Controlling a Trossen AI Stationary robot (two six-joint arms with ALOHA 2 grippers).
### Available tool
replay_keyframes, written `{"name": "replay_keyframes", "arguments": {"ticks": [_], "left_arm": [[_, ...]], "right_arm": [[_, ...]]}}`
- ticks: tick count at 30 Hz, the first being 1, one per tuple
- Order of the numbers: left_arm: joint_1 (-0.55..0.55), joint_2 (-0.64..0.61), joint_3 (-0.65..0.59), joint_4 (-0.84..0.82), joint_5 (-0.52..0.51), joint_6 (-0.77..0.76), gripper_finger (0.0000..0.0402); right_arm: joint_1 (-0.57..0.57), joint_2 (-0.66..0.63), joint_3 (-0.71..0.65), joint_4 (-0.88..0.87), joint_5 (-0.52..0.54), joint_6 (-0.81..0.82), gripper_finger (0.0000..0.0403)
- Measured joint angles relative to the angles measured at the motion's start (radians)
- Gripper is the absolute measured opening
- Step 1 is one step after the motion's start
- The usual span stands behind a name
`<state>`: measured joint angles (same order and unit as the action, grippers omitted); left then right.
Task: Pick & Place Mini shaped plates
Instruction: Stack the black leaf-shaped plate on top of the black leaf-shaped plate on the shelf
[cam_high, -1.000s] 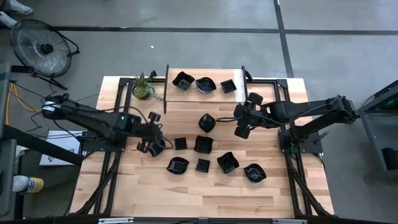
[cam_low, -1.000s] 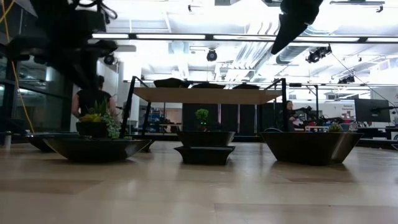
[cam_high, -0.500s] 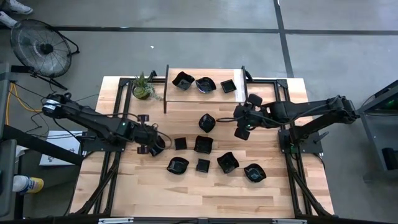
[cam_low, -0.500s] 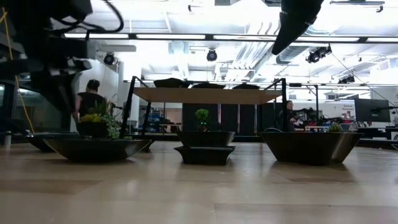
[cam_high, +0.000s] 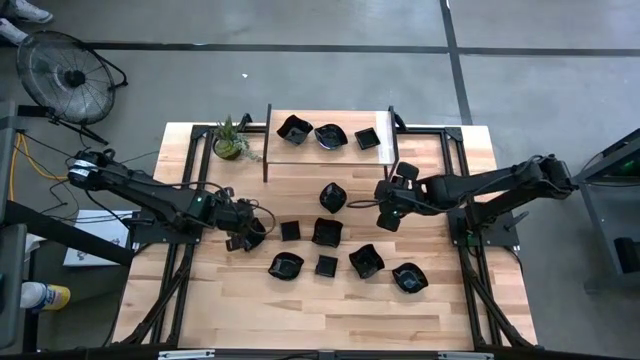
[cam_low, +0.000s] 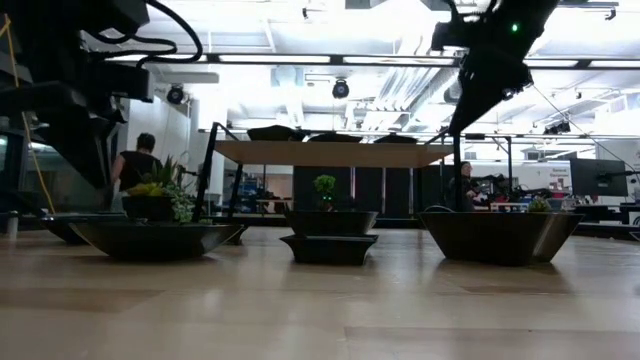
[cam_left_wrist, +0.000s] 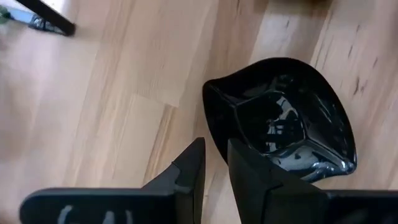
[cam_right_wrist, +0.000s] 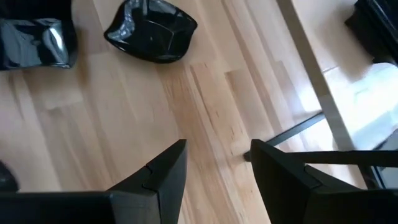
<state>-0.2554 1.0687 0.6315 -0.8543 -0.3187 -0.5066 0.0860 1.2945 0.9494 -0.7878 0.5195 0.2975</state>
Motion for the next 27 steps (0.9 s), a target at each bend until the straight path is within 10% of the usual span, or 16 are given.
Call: {"name": "replay_keyframes", "arguments": {"ticks": [27], "left_arm": [[0.0, 0.001, -0.028, -0.008, 0.069, -0.392, 0.017]], "right_arm": [[0.009, 0.0, -0.248, 0.266, 0.041, 0.02, 0.0172]]}}
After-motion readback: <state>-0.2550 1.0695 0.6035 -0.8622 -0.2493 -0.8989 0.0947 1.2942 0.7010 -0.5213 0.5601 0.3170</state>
